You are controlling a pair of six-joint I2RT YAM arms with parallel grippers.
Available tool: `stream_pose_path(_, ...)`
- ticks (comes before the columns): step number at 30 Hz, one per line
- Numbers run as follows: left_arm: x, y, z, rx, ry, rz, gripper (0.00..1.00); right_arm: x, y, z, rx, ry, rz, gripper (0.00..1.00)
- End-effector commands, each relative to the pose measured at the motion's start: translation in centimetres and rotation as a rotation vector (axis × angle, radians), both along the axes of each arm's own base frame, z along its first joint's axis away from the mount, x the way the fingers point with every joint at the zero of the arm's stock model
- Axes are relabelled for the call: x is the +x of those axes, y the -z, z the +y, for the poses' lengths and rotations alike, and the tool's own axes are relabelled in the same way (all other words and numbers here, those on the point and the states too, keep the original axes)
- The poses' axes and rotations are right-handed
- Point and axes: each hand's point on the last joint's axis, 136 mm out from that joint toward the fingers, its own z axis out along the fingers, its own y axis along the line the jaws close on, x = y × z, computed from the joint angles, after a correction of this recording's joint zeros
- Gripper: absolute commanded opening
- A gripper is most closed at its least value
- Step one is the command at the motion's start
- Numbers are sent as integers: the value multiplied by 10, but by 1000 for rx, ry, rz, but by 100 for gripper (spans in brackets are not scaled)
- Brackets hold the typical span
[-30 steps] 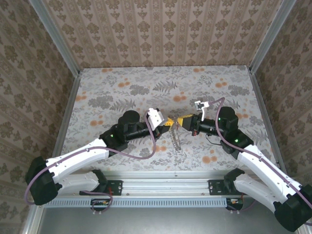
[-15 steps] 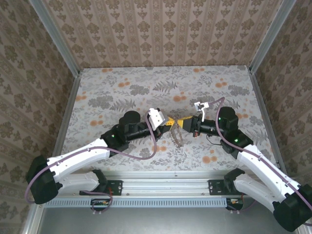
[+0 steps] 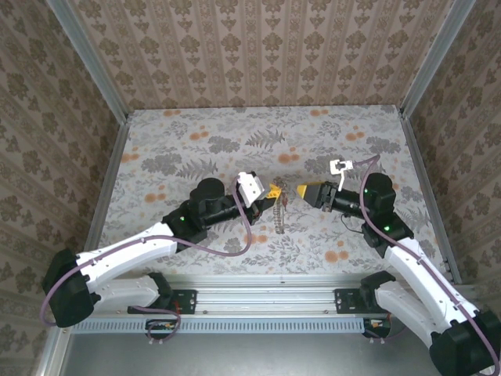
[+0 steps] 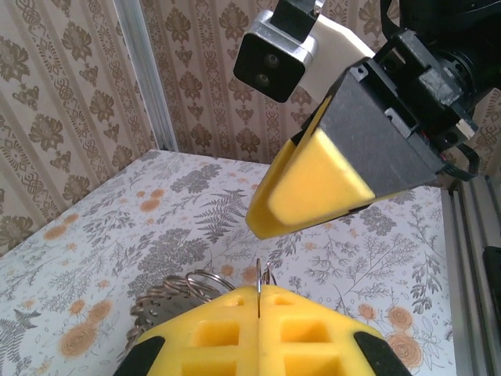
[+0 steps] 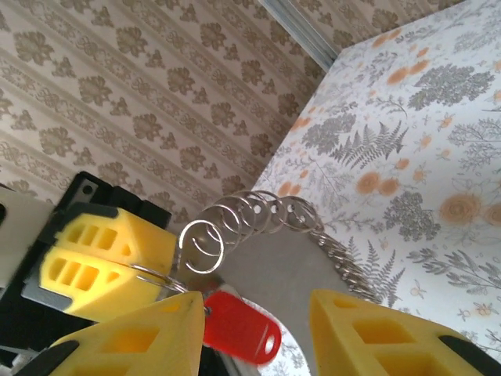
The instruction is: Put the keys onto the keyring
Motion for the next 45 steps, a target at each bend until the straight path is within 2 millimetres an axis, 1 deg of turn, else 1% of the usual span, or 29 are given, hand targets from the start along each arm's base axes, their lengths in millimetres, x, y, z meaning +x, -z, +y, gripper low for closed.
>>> stream_pose_path(1,-1,-28,1,-76,1,-67,0,-7,-23,4,73,-46,-37,43)
stream_pose_path(3,-1,-28,1,-79,3,-63,0,-10,-29,8,96,-83,-41,43)
stream_pose_path(6,-1,-30,2,-88,6,-59,0,-17,-32,16,100,-132,-45,47)
stream_pose_path(10,-1,-32,1,-98,15,-53,0,-23,-24,24,86,-158,-33,48)
stream_pose_path(13,-2,-35,1,-106,26,-48,0,-18,-12,23,66,-127,-10,47)
stream_pose_path(16,-2,-37,2,-122,25,-44,0,-14,-3,24,51,-116,8,43)
stream_pose_path(18,-2,-39,1,-132,27,-42,0,-13,4,24,43,-118,22,36)
stream_pose_path(20,-2,-41,2,-138,30,-42,0,-13,8,24,45,-118,31,32)
stream_pose_path(24,-3,-43,2,-143,37,-40,0,-14,14,22,30,-108,43,31)
stream_pose_path(27,-3,-43,1,-143,39,-38,0,-18,7,18,26,-89,15,34)
stream_pose_path(31,-4,-42,0,-143,50,-27,0,-19,-11,12,51,-59,-32,48)
stream_pose_path(32,-4,-43,0,-146,52,-25,0,-19,-15,11,58,-50,-42,50)
stream_pose_path(35,-5,-42,0,-152,56,-13,0,-16,-28,11,95,-44,-77,50)
stream_pose_path(39,-5,-43,2,-175,59,9,0,-14,-45,16,137,-84,-116,50)
stream_pose_path(45,-4,-42,4,-188,64,38,0,-13,-57,23,174,-133,-138,48)
